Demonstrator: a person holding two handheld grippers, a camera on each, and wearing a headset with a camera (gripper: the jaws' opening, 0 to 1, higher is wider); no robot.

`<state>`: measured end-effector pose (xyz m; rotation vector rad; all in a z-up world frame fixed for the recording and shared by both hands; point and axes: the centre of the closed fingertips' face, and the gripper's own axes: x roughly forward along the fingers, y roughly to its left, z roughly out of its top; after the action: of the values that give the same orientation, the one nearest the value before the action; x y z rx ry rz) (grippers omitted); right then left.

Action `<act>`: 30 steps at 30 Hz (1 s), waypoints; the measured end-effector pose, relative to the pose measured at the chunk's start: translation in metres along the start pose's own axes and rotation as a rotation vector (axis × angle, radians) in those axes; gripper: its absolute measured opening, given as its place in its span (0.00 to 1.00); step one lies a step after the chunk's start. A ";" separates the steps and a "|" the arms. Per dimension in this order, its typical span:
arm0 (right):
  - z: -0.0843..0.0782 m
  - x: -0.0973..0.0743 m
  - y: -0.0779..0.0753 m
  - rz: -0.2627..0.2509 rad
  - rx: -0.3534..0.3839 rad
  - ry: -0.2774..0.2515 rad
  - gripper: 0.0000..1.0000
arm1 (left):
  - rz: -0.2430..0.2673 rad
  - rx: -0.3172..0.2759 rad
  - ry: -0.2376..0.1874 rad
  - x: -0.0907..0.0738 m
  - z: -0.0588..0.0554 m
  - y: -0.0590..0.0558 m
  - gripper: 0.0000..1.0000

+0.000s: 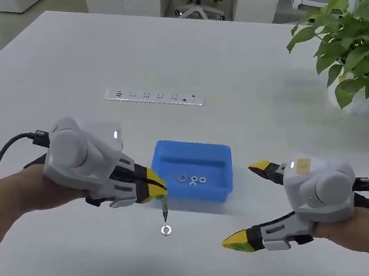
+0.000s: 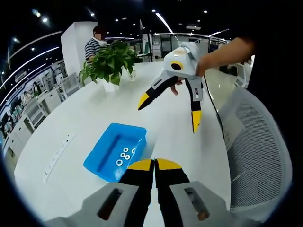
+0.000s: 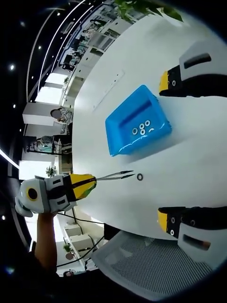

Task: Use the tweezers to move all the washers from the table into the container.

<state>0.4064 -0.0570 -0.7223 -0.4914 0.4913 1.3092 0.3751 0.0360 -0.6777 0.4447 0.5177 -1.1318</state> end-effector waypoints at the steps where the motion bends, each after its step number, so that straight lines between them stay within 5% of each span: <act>1: -0.001 0.000 0.001 0.002 0.002 0.002 0.97 | 0.002 0.001 0.002 0.000 -0.002 0.000 0.05; 30: -0.006 0.001 0.010 0.019 0.009 0.011 0.95 | -0.001 -0.026 -0.006 0.007 -0.010 -0.003 0.05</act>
<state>0.3967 -0.0577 -0.7282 -0.4873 0.5117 1.3226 0.3726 0.0358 -0.6901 0.4186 0.5269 -1.1260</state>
